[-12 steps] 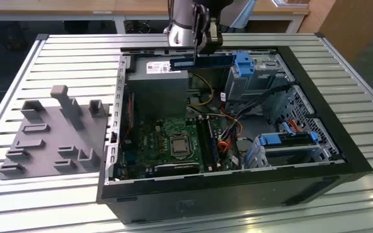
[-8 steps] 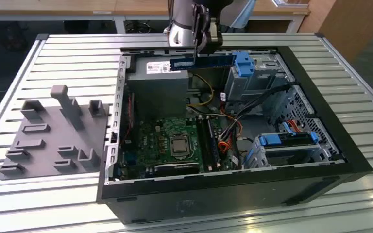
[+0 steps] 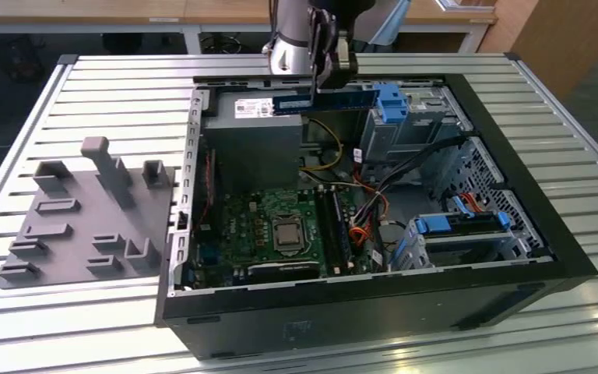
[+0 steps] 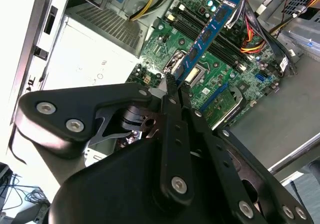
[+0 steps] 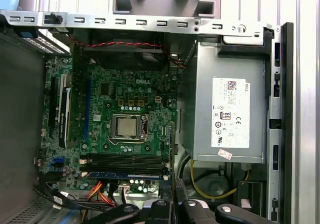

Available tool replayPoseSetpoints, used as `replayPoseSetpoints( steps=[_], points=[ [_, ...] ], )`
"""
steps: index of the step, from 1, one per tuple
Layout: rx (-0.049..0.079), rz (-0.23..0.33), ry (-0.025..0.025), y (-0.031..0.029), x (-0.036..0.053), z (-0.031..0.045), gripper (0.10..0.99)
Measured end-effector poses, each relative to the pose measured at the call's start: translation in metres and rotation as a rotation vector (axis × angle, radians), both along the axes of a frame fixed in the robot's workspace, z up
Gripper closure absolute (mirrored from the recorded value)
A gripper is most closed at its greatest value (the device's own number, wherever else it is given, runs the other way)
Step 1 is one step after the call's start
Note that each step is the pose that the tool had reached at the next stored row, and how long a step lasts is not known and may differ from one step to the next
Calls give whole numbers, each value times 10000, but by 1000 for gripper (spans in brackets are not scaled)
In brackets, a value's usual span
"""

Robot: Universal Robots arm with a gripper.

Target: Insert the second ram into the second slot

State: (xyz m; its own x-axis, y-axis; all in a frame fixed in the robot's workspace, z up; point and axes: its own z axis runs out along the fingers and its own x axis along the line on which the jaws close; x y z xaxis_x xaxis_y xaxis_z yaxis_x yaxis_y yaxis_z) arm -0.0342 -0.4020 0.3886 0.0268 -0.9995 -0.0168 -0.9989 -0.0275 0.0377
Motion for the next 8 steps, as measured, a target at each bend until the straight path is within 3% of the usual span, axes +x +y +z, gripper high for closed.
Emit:
replayPoseSetpoints(
  steps=[8],
  points=[
    [0, 0, 0, -65, 0, 0, 949]
  ],
)
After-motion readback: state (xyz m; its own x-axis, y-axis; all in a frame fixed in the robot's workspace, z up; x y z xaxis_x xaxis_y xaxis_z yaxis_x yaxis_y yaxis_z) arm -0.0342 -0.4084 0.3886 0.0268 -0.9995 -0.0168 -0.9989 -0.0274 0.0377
